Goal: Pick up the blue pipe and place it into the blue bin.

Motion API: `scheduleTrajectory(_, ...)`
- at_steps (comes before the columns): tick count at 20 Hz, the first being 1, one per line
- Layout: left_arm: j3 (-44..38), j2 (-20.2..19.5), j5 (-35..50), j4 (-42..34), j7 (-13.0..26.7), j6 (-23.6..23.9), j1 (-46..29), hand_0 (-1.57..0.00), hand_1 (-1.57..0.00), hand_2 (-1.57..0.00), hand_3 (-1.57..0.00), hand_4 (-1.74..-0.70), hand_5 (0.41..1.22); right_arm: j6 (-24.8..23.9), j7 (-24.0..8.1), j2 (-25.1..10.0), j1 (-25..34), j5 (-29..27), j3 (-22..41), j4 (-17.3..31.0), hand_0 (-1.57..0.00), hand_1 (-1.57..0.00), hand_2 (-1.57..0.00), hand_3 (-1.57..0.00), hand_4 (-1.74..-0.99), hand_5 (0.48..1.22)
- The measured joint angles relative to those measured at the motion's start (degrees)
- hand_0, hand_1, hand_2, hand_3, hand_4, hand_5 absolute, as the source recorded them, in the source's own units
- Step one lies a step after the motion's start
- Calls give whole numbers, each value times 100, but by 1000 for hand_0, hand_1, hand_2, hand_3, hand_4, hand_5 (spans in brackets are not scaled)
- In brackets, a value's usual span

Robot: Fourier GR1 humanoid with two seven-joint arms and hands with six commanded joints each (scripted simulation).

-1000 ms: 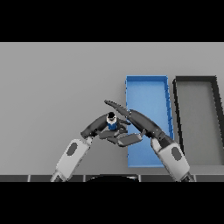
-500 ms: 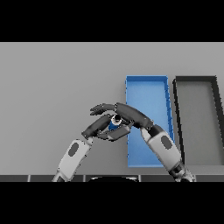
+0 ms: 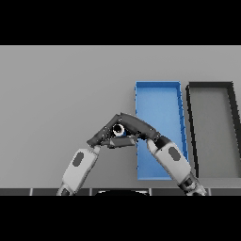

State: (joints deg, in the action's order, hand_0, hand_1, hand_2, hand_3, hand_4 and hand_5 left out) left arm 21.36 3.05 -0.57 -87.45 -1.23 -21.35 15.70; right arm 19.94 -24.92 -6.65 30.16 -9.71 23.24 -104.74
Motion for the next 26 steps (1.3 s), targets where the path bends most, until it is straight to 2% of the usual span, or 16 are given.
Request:
scheduleTrajectory(2,25,-56,-30,-33,-89,-20,-65,-1571,-1571,-1571,-1433,-1728,1221,36,1,-56,-9,13,76,-33,-1511,-1511,-1514,-1462,-1710,1125)
scheduleTrajectory(3,42,-20,-47,-45,-133,52,-90,-1571,-1571,-1571,-1428,-1730,1221,-26,130,-5,-7,76,117,1,-1523,-1523,-1526,-1484,-1716,1144)
scheduleTrajectory(7,56,-126,-116,-25,-223,195,-37,-1571,-1571,-1571,-1454,-1724,1221,-256,107,87,-83,177,103,-11,-1551,-1551,-1552,-1535,-1731,1190)
scheduleTrajectory(8,104,-155,-240,-119,-317,313,-78,-1462,-1342,-1293,-1166,-1599,1221,-299,216,89,-101,218,128,-61,-1555,-1555,-1556,-1542,-1733,1196)
scheduleTrajectory(9,169,-203,-379,-158,-306,408,-140,-1169,-1073,-1034,-933,-1475,1221,-301,195,78,-93,257,131,-25,-1558,-1558,-1559,-1548,-1734,1201)
scheduleTrajectory(10,165,-246,-365,-104,-326,310,-64,-935,-858,-827,-746,-1372,1221,-251,170,53,-96,233,130,-56,-1561,-1561,-1561,-1553,-1736,1205)
scheduleTrajectory(12,193,-387,-463,-145,-315,12,-62,-598,-549,-529,-477,-1206,1221,-327,-49,152,-109,237,201,-93,-1565,-1565,-1565,-1559,-1738,1211)
scheduleTrajectory(13,189,-365,-548,-91,-328,-29,-4,-478,-439,-423,-381,-1136,1132,-364,-288,172,-63,229,140,-111,-1566,-1566,-1566,-1562,-1738,1213)
scheduleTrajectory(14,194,-373,-660,-46,-380,-47,13,-383,-351,-338,-305,-1085,1029,-372,-372,178,-83,245,121,-135,-1567,-1567,-1567,-1563,-1739,1214)
scheduleTrajectory(16,130,-359,-639,-65,4,-33,19,-244,-224,-216,-195,-1017,848,-389,-96,183,-140,364,159,-142,-1568,-1568,-1569,-1566,-1740,1217)
scheduleTrajectory(18,132,-368,-603,-125,280,-34,-50,-156,-143,-138,-124,-980,704,-389,120,154,-190,425,213,-184,-1569,-1569,-1569,-1568,-1740,1218)
scheduleTrajectory(19,150,-356,-609,-80,275,-39,-96,-125,-114,-110,-99,-970,647,-442,53,207,-112,427,220,-179,-1570,-1570,-1570,-1569,-1740,1219)
scheduleTrajectory(21,91,-325,-502,-94,491,-35,-131,-79,-73,-70,-63,-968,567,-459,94,204,-95,434,201,-104,-1570,-1570,-1570,-1569,-1741,1220)
scheduleTrajectory(22,102,-320,-549,-120,438,16,-140,-63,-58,-56,-50,-955,538,-483,68,236,-99,360,170,-70,-1570,-1570,-1570,-1570,-1741,1220)
scheduleTrajectory(24,78,-372,-626,-26,458,40,-117,-40,-37,-35,-32,-938,495,-491,235,270,-152,251,178,-99,-1571,-1571,-1571,-1570,-1741,1220)
scheduleTrajectory(26,119,-334,-672,-64,539,85,-128,-25,-23,-22,-20,-922,482,-541,89,351,-52,-216,-7,-148,-1571,-1571,-1571,-1570,-1741,1221)
